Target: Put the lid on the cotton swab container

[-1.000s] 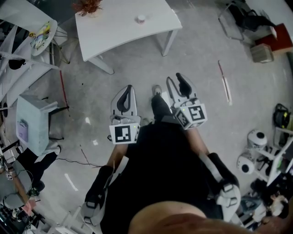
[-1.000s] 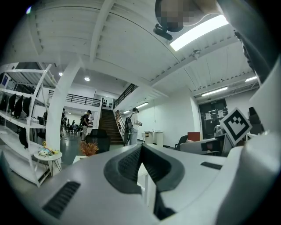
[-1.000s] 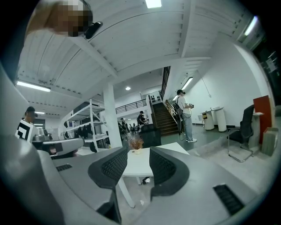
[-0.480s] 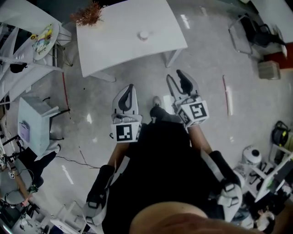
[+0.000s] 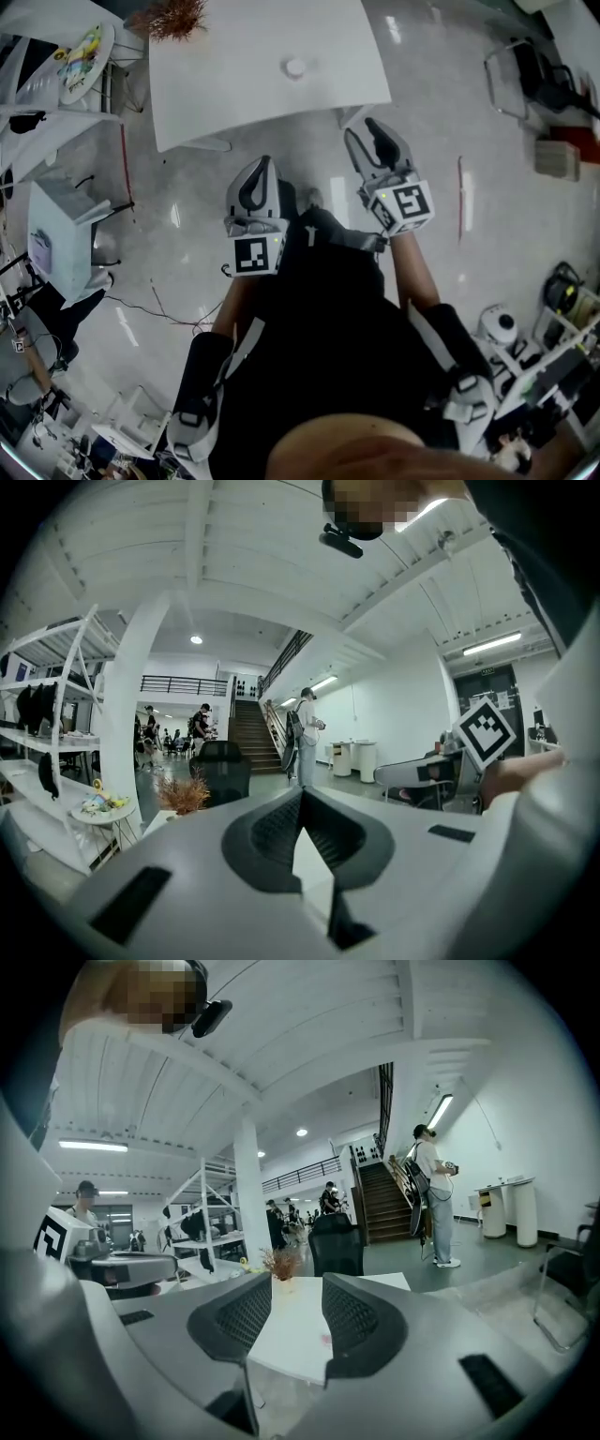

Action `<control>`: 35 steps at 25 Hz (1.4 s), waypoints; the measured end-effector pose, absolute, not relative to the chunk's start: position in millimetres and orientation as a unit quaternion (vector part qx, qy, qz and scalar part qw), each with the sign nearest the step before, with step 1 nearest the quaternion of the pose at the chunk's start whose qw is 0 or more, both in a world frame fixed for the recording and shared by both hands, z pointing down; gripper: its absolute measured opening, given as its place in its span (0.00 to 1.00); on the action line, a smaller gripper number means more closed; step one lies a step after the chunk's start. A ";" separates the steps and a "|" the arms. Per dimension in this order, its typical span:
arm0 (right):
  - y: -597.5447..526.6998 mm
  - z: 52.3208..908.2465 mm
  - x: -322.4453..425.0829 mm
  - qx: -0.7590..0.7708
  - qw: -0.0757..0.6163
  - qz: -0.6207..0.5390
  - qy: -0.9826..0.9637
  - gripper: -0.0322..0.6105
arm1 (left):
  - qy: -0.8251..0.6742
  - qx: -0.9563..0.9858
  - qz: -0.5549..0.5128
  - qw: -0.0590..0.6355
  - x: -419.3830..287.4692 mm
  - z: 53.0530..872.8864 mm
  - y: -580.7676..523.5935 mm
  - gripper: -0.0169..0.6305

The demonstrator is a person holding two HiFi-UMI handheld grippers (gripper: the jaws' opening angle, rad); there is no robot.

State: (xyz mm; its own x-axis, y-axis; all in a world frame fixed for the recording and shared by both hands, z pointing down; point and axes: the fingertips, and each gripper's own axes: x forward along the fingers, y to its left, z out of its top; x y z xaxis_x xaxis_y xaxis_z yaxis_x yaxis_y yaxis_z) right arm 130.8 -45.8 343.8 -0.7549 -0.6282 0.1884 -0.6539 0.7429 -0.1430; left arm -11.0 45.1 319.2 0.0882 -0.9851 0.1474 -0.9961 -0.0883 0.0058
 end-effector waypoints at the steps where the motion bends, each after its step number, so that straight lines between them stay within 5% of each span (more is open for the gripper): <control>1: -51.9 348.9 128.4 0.341 0.069 0.103 -0.932 0.28 | -0.673 0.736 0.055 0.053 -13.2 323.6 39.3 0.03; 16: -158.1 426.7 99.9 0.320 0.117 0.119 -0.933 0.29 | -0.607 0.780 0.127 0.078 -46.1 431.9 -82.5 0.04; 21: -190.6 460.1 86.0 0.292 0.145 0.115 -0.938 0.30 | -0.546 0.816 0.164 0.095 -42.8 482.3 -125.0 0.28; 35: -242.5 559.8 69.5 0.215 0.228 0.126 -0.941 0.35 | -0.422 0.859 0.270 0.109 -31.1 625.4 -200.5 0.41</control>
State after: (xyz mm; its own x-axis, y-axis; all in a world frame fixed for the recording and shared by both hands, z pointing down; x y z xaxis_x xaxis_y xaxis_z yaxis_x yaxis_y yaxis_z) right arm 69.5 -242.5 559.8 -0.8034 -0.3471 0.4838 -0.4623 0.8757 -0.1393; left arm -31.1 -200.5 625.4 0.4985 -0.6658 0.5552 -0.7831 -0.6206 -0.0412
